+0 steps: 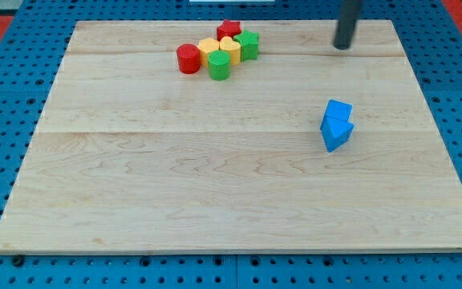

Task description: Separate yellow blocks from a group of blocks

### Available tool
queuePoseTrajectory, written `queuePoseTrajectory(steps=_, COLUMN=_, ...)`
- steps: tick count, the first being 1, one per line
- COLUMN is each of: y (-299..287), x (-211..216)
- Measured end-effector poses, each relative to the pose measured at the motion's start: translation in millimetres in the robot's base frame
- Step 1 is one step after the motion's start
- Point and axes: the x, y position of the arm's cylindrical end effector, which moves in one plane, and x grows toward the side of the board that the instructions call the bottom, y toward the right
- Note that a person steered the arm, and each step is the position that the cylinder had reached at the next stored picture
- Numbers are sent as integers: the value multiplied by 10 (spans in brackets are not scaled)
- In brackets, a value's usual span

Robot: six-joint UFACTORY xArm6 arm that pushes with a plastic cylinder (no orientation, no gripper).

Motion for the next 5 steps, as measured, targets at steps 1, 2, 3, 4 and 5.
queuePoseTrajectory(steps=1, y=35, x=817)
queuePoseTrajectory(steps=2, y=-295, x=1170)
queuePoseTrajectory(steps=3, y=-1193, x=1207)
queuePoseTrajectory(steps=4, y=-2050, x=1160)
queuePoseTrajectory(steps=5, y=-2989, x=920)
